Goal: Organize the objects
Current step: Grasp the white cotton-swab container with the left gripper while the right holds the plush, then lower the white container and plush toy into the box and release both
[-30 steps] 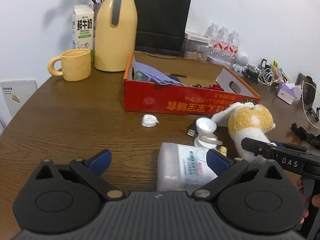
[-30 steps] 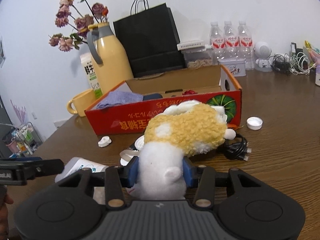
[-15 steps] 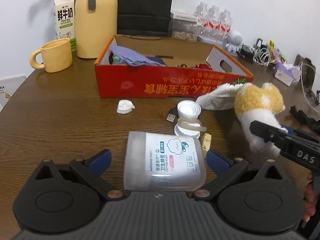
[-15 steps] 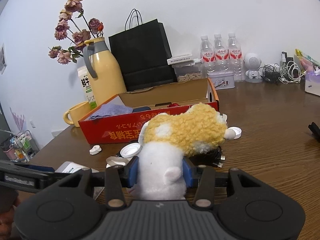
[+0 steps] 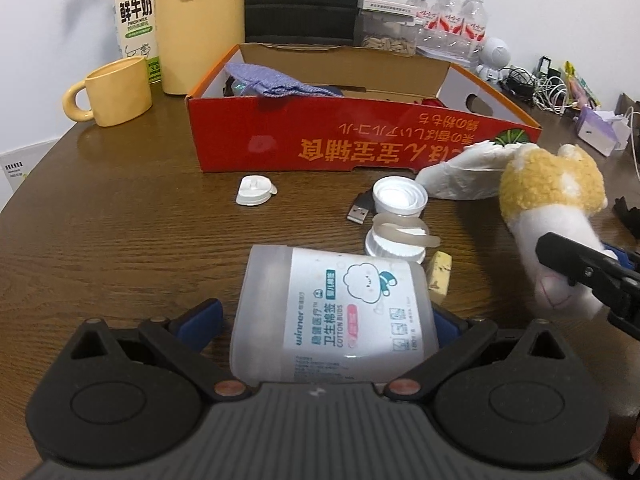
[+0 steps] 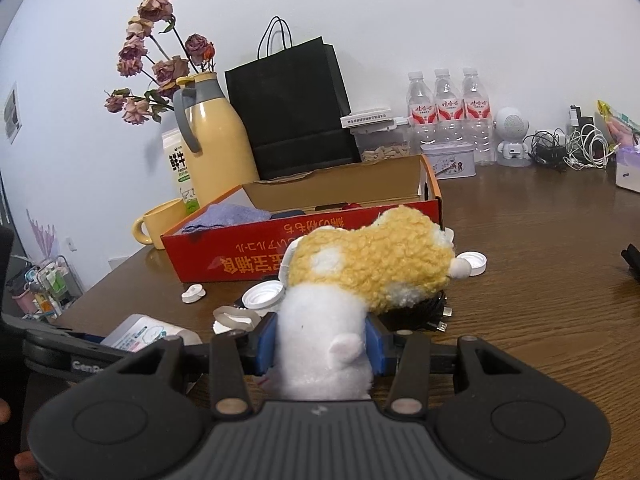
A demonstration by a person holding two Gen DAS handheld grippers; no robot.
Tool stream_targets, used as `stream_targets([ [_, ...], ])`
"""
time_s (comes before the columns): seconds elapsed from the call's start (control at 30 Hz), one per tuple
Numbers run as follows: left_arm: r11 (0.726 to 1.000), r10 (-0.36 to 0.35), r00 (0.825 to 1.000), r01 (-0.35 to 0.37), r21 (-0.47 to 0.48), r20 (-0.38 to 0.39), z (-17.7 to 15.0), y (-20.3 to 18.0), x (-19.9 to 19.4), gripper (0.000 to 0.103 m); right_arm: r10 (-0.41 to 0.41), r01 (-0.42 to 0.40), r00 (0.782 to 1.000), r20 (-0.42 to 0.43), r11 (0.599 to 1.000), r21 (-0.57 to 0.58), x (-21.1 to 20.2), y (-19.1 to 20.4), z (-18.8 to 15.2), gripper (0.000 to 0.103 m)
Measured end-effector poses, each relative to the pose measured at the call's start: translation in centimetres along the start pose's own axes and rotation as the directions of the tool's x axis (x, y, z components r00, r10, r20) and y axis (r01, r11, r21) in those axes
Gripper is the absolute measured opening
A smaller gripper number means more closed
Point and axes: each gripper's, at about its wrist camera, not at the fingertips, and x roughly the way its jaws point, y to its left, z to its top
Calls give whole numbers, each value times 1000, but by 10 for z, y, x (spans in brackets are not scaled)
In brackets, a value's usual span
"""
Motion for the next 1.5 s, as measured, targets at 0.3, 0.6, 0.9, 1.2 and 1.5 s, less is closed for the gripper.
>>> stream_targets([
  [0.3, 1000, 16, 1000, -16, -2, 20, -3, -2, 1, 103, 2, -2, 1000, -12, 1000, -5, 4, -1, -4, 44],
  [0.6, 1000, 1, 998, -1, 4, 55, -7, -4, -5, 85, -11, 10, 1000, -18, 1000, -13, 5, 1, -5, 44],
  [0.9, 1000, -19, 997, 20, -13, 76, -8, 1, -11, 85, -15, 15, 1000, -7, 1000, -20, 2, 2, -3, 44],
  [1.2, 999, -45, 986, 47, -3, 157, 3, 2, -34, 85, -3, 4, 1000, 15, 1000, -30, -4, 5, 4, 44],
  [1.5, 997, -78, 966, 77, 13, 248, 30, -4, -52, 85, 24, -22, 999, 46, 998, -51, -3, 12, 20, 44],
])
